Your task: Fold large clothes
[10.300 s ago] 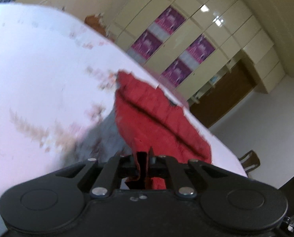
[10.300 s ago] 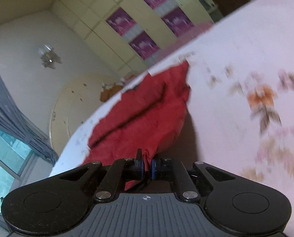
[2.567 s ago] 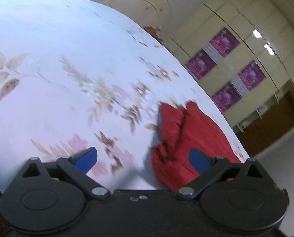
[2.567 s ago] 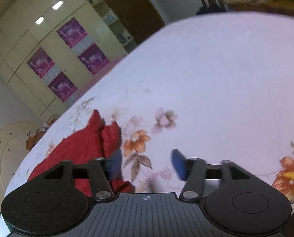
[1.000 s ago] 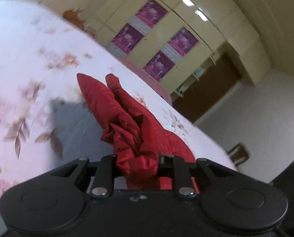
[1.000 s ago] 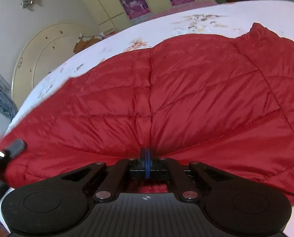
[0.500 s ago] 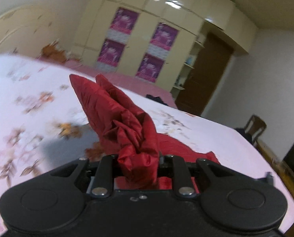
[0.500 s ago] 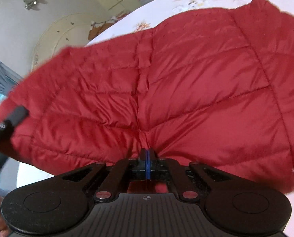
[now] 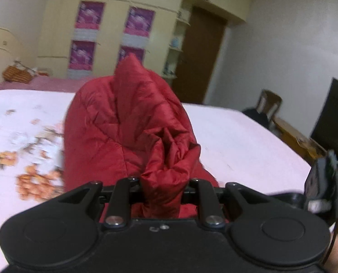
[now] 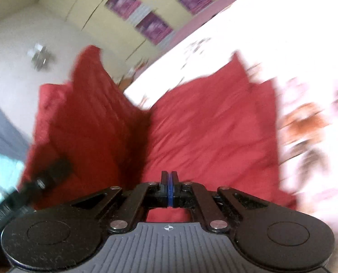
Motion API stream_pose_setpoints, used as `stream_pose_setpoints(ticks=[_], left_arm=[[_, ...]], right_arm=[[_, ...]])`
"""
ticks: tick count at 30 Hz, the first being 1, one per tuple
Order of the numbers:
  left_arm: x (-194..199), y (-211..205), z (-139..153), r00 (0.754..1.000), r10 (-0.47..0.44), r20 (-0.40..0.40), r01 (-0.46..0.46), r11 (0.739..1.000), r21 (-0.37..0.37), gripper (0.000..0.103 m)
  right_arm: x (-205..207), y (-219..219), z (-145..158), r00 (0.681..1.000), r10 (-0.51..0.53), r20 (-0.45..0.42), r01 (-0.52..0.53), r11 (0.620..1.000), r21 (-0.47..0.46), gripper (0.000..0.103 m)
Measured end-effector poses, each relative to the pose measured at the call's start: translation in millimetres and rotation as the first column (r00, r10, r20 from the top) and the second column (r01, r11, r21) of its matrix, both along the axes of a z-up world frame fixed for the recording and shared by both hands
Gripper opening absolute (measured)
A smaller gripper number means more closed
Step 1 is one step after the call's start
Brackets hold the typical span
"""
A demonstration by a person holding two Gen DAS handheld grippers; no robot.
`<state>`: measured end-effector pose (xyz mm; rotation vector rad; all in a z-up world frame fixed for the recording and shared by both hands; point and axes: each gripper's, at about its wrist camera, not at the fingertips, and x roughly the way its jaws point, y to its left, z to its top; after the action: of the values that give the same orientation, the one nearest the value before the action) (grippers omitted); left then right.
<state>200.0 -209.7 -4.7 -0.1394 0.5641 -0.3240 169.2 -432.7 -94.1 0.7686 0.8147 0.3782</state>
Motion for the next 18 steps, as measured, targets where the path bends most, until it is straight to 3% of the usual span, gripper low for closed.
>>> stream_pose_setpoints(ticks=[2, 4, 6, 7, 8, 9, 10, 11, 13, 14, 16, 18], left_arm=[[7.4, -17.4, -9.1, 0.998, -0.049, -0.044, 0.049, 0.999, 0.002, 0.022], [18.0, -33.7, -24.0, 0.988, -0.095, -0.12, 0.095, 0.995, -0.003, 0.036], [26.4, -43.8, -40.6, 0.962, -0.182, -0.203, 0.174, 0.983, -0.059, 0.076], [28.4, -46.9, -47.0, 0.941, -0.242, -0.237, 0.224, 0.969, -0.099, 0.08], [28.8, -45.6, -48.6, 0.931, -0.262, -0.256, 0.237, 0.964, -0.125, 0.081], [27.1, -40.5, -44.9, 0.922, -0.283, -0.263, 0.246, 0.955, -0.164, 0.081], [24.2, -29.7, -37.8, 0.921, -0.302, -0.244, 0.25, 0.942, -0.222, 0.08], [18.8, -13.3, -27.1, 0.936, -0.294, -0.196, 0.233, 0.93, -0.283, 0.078], [12.6, 17.2, -10.9, 0.967, -0.225, -0.118, 0.176, 0.927, -0.331, 0.074], [13.8, 34.2, -5.6, 0.981, -0.166, -0.1, 0.125, 0.937, -0.327, 0.072], [23.2, 65.2, -6.5, 0.994, -0.058, -0.092, 0.029, 0.957, -0.289, 0.072], [38.5, 91.2, -16.9, 0.992, 0.018, -0.128, -0.051, 0.963, -0.265, 0.071]], right_arm=[[-1.6, -20.9, -2.2, 0.999, -0.035, -0.01, 0.036, 0.999, 0.005, 0.0], [-4.2, -35.8, -3.0, 0.997, -0.075, -0.022, 0.076, 0.997, 0.01, 0.0], [-14.1, -48.1, -4.5, 0.992, -0.115, -0.051, 0.116, 0.993, 0.022, 0.0], [-14.8, -55.6, -5.1, 0.99, -0.129, -0.058, 0.13, 0.991, 0.026, 0.002], [-15.7, -61.4, -3.0, 0.988, -0.142, -0.057, 0.143, 0.989, 0.021, 0.035], [-14.7, -60.0, 6.3, 0.985, -0.165, -0.045, 0.166, 0.986, 0.009, 0.093], [-22.9, -65.8, 15.0, 0.98, -0.2, -0.002, 0.2, 0.98, 0.002, 0.102], [-25.5, -69.9, 22.2, 0.98, -0.189, 0.056, 0.188, 0.982, 0.024, 0.101], [-14.8, -61.9, 34.7, 0.985, -0.15, 0.08, 0.147, 0.988, 0.045, 0.095], [-8.8, -59.2, 37.5, 0.989, -0.123, 0.086, 0.118, 0.991, 0.058, 0.084], [4.0, -52.1, 39.8, 0.992, -0.084, 0.091, 0.078, 0.994, 0.072, 0.083], [19.5, -40.9, 39.6, 0.995, -0.048, 0.09, 0.042, 0.997, 0.07, 0.083]])
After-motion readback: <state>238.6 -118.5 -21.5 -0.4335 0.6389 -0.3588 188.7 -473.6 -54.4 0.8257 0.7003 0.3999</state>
